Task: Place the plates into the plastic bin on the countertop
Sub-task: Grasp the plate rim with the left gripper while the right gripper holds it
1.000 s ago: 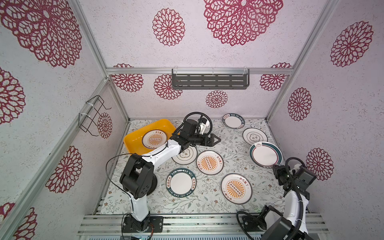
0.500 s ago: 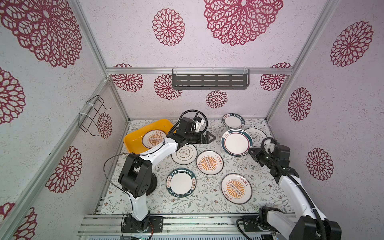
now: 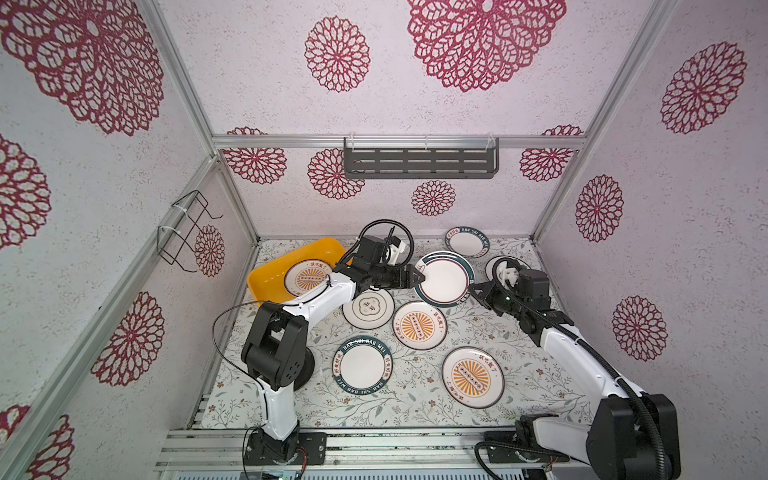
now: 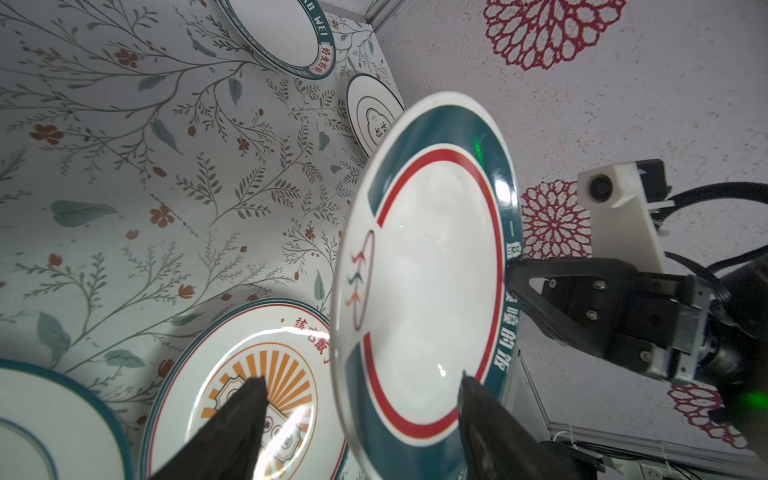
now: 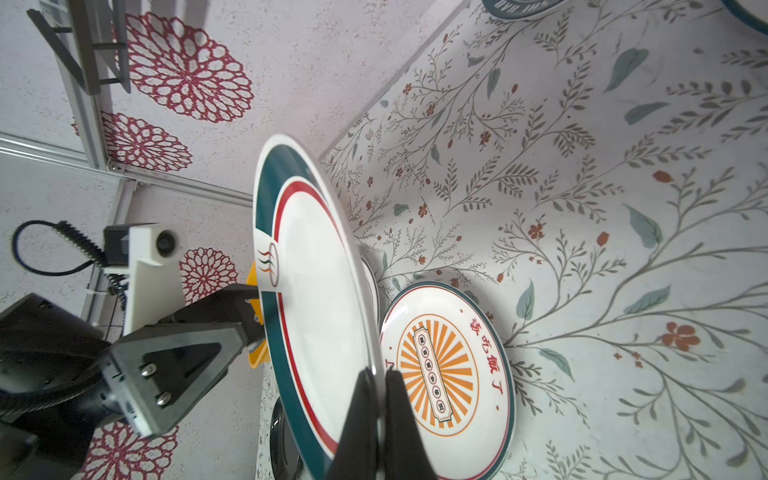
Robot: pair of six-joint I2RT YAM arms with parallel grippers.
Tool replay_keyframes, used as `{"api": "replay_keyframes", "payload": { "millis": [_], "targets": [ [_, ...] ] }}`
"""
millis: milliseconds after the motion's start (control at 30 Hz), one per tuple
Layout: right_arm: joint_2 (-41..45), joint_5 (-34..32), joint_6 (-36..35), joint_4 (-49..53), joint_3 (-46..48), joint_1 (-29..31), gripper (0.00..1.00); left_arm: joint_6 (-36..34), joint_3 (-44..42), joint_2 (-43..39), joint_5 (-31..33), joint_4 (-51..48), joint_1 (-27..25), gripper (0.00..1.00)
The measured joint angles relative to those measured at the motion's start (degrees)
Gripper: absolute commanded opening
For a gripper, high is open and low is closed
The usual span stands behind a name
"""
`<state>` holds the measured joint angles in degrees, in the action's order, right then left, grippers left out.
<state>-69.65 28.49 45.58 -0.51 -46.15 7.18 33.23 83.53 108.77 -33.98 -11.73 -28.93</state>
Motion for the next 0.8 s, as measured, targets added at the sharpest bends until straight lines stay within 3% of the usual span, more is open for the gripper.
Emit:
{"api": "replay_keyframes", "payload": {
  "millis": [433, 667, 800],
  "targets": [
    [-0.6, 0.7, 0.0, -1.6, -0.2, 1.6, 0.00, 2.0, 0.1, 0.8, -2.0, 1.5, 0.9, 0.13],
    [-2.8, 0.8, -0.4, -1.8, -0.8, 1.7, 0.00, 5.8, 0.9, 0.7, -3.8, 3.0, 1.7, 0.01],
    [-3.3, 0.7, -0.1, -2.2, -1.4, 1.7, 0.34, 6.6, 0.9, 0.6, -4.1, 3.8, 1.9, 0.00]
  ]
}}
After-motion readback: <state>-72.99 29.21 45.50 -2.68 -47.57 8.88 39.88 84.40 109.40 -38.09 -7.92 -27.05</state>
